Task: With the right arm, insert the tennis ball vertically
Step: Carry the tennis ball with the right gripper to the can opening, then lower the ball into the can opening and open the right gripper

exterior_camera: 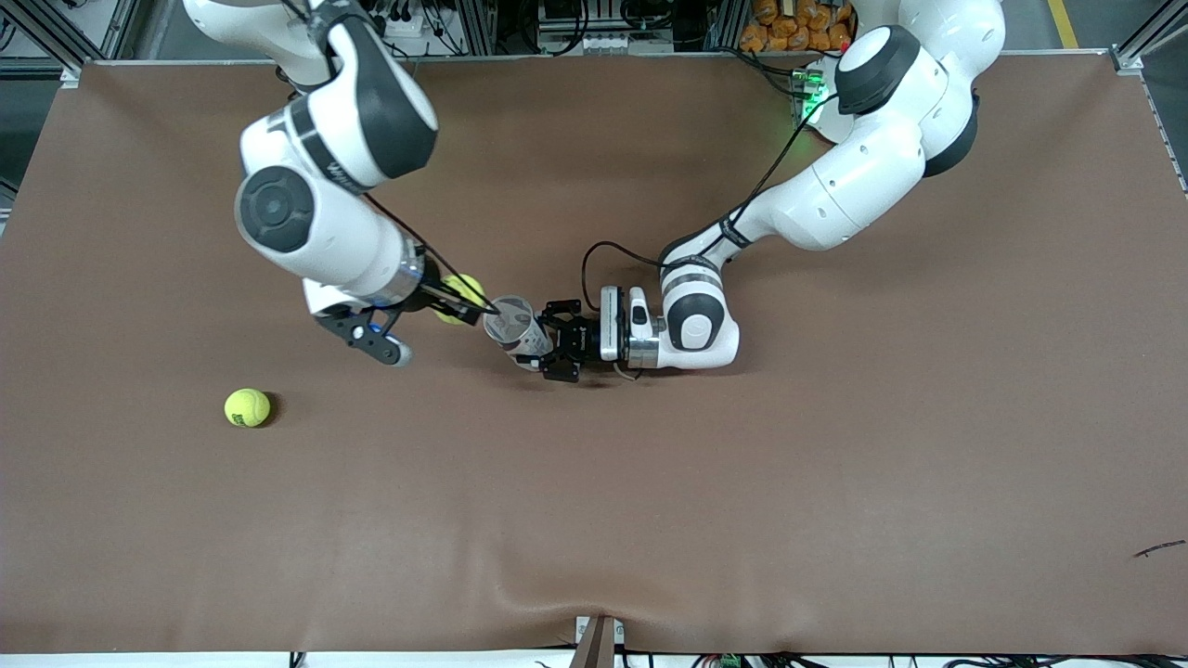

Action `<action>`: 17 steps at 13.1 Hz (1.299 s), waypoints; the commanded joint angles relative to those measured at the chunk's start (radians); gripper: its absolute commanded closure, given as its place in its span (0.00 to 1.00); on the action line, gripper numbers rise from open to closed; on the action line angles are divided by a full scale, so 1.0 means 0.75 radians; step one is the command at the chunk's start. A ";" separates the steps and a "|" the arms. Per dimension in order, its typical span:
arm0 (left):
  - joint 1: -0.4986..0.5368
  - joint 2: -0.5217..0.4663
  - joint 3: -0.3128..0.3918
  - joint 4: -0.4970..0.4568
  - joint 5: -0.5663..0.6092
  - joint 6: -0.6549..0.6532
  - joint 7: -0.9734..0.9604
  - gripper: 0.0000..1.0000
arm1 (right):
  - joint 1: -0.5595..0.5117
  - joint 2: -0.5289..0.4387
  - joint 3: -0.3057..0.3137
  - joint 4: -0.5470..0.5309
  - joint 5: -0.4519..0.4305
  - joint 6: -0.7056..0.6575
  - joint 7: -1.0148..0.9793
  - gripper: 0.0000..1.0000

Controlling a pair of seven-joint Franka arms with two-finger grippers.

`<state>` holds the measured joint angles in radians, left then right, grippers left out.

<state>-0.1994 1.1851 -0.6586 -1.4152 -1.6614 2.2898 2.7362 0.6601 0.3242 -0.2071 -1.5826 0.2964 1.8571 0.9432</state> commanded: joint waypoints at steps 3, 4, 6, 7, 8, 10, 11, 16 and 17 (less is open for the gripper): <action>-0.010 0.030 0.013 0.017 -0.061 -0.016 0.154 0.29 | 0.095 0.107 -0.018 0.036 0.026 0.130 0.149 0.39; -0.010 0.030 0.013 0.017 -0.061 -0.016 0.154 0.29 | 0.102 0.118 -0.018 0.036 0.026 0.132 0.150 0.39; -0.010 0.030 0.013 0.017 -0.063 -0.016 0.154 0.29 | 0.108 0.130 -0.018 0.026 0.024 0.128 0.158 0.39; -0.010 0.030 0.013 0.017 -0.061 -0.016 0.154 0.29 | 0.112 0.138 -0.018 0.024 0.024 0.126 0.160 0.37; -0.010 0.030 0.013 0.017 -0.061 -0.016 0.154 0.29 | 0.110 0.142 -0.018 0.024 0.022 0.125 0.160 0.34; -0.010 0.030 0.013 0.017 -0.061 -0.016 0.154 0.29 | 0.110 0.147 -0.018 0.024 0.022 0.128 0.160 0.00; -0.010 0.030 0.013 0.017 -0.067 -0.016 0.154 0.29 | 0.108 0.147 -0.018 0.026 0.022 0.123 0.160 0.00; -0.006 0.025 0.013 0.015 -0.067 -0.018 0.156 0.29 | 0.096 0.104 -0.025 0.038 0.022 0.019 0.158 0.00; -0.006 0.025 0.013 0.015 -0.067 -0.018 0.156 0.29 | 0.091 0.093 -0.027 0.040 0.022 0.005 0.156 0.00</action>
<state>-0.2006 1.1852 -0.6525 -1.4152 -1.6665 2.2797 2.7362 0.7305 0.4216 -0.2156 -1.5612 0.2971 1.9033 1.0501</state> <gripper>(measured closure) 0.286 0.000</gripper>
